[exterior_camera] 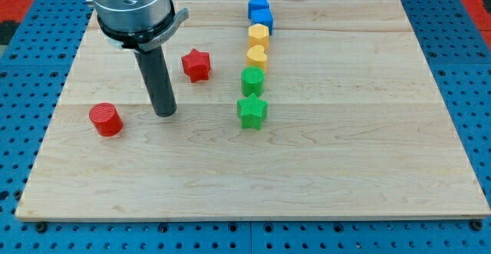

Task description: Place your arm to the top of the red circle

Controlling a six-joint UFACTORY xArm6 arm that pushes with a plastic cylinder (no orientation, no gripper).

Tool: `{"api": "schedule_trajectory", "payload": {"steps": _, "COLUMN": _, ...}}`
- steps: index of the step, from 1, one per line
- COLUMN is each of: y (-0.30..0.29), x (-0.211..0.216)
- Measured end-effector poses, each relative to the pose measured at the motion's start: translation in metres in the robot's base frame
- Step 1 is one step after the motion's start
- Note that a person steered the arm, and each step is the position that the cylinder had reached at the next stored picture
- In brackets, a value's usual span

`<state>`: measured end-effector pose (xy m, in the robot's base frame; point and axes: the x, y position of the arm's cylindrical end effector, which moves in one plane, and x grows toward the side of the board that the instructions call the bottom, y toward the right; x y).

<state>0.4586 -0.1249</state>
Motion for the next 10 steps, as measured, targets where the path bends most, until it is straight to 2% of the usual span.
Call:
{"api": "schedule_trajectory", "payload": {"steps": 4, "y": -0.042, "x": -0.008}}
{"api": "schedule_trajectory", "payload": {"steps": 10, "y": -0.105, "x": -0.061}}
